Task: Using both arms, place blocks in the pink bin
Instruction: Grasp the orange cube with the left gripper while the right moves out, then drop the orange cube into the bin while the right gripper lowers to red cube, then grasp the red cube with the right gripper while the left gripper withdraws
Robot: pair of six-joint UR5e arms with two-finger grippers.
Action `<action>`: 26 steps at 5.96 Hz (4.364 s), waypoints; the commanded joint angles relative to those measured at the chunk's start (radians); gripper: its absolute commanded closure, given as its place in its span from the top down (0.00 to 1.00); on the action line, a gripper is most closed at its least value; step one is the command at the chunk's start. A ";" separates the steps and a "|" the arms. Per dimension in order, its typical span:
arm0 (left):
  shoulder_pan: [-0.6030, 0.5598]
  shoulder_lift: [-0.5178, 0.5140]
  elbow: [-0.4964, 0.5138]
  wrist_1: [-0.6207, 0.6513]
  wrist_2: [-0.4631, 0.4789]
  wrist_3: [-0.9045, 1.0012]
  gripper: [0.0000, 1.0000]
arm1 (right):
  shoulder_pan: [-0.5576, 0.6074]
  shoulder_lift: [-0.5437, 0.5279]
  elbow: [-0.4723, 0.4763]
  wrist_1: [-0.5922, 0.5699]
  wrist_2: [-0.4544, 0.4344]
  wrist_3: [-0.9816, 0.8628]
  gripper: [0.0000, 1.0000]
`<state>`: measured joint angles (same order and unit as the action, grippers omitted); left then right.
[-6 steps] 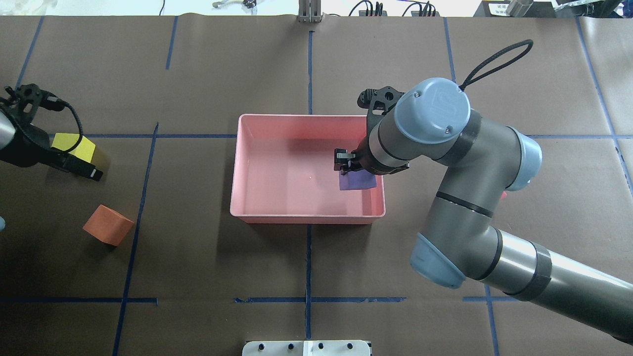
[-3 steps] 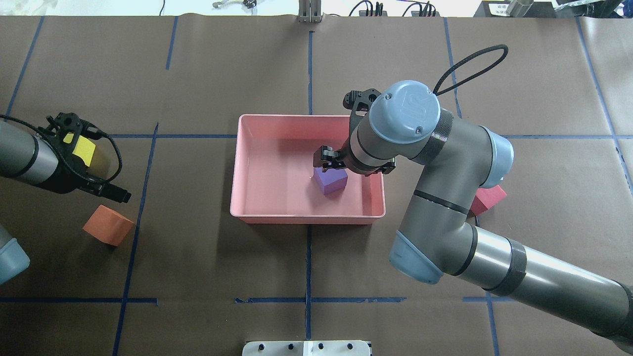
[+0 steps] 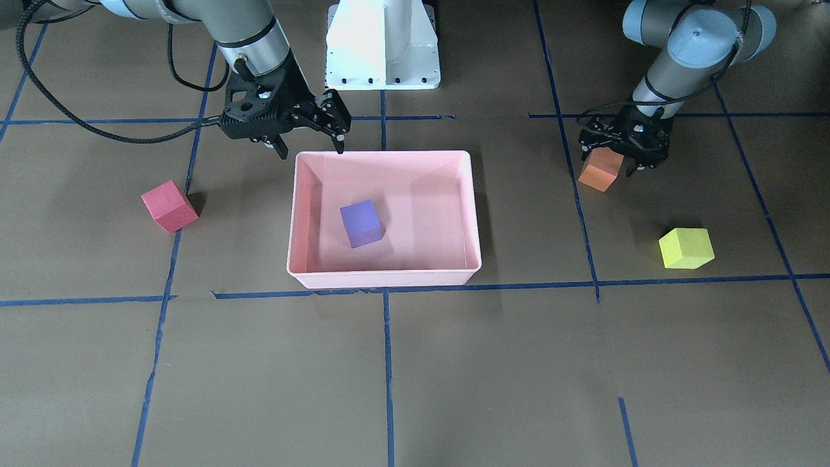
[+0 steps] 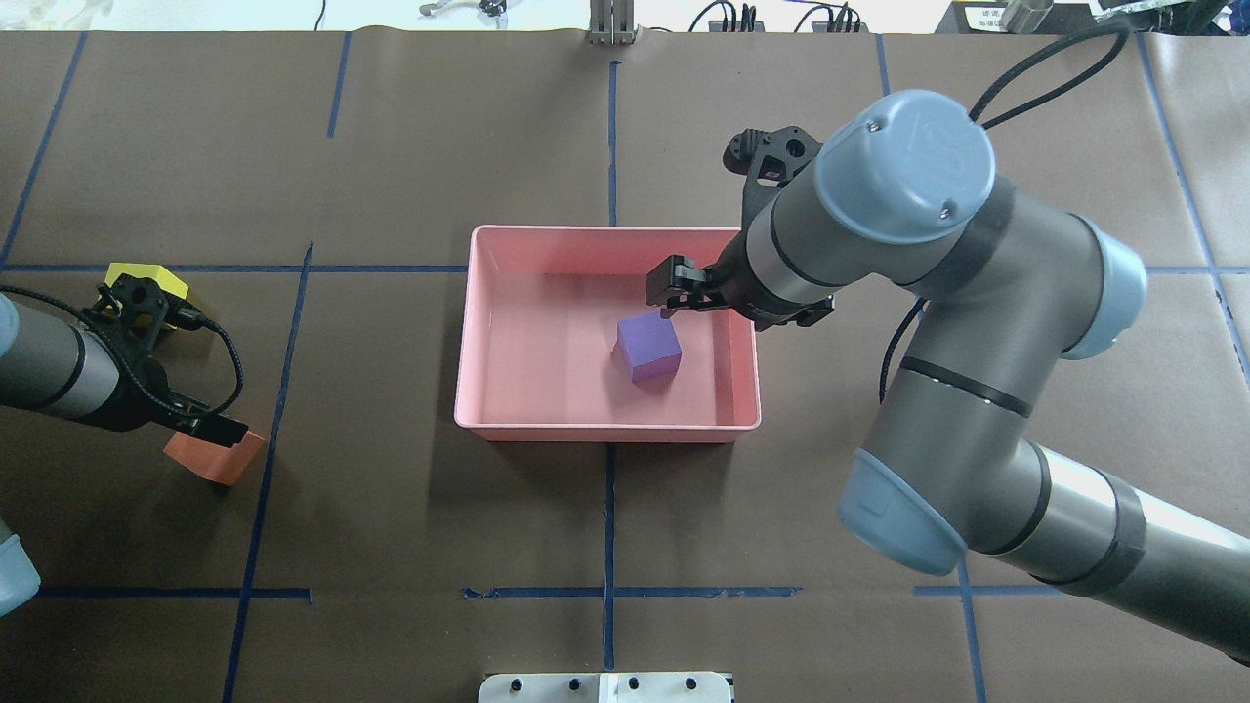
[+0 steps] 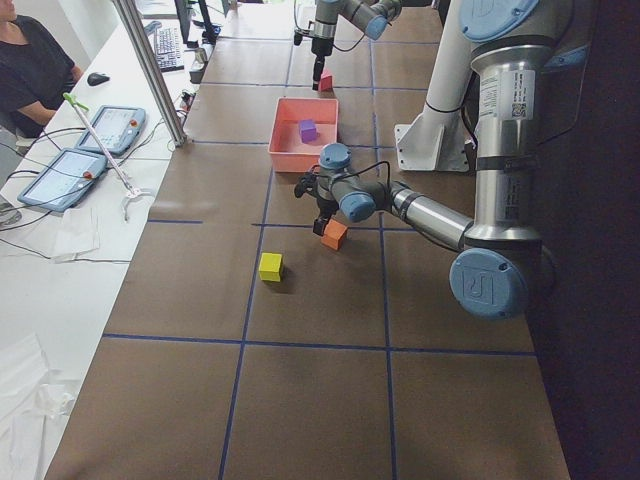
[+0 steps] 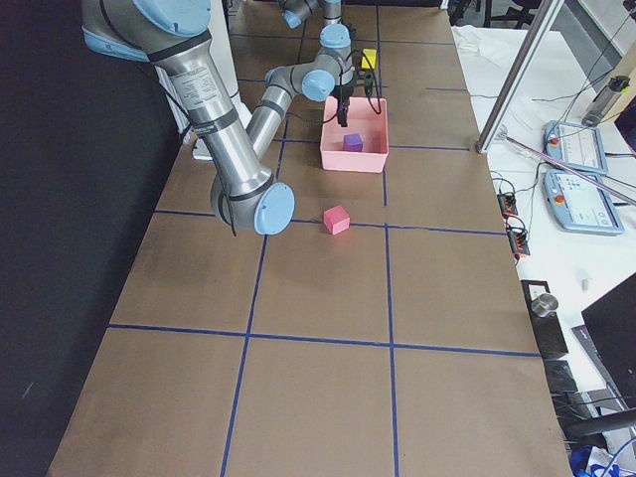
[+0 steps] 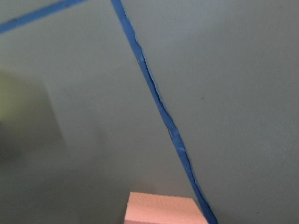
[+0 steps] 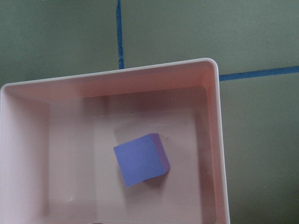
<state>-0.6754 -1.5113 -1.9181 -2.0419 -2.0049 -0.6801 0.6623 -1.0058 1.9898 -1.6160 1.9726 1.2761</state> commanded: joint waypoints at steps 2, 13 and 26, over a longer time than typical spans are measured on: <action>0.045 -0.004 0.022 0.002 0.005 -0.013 0.97 | 0.094 -0.162 0.078 -0.005 0.063 -0.143 1.00; 0.100 -0.774 0.199 0.289 0.107 -0.667 0.04 | 0.145 -0.369 -0.078 0.010 0.035 -0.900 1.00; 0.050 -0.601 -0.041 0.299 0.163 -0.620 1.00 | 0.048 -0.341 -0.161 0.004 0.008 -0.968 0.01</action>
<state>-0.5989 -2.1343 -1.9248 -1.7438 -1.8399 -1.3240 0.7087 -1.3480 1.8130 -1.6092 1.9758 0.3042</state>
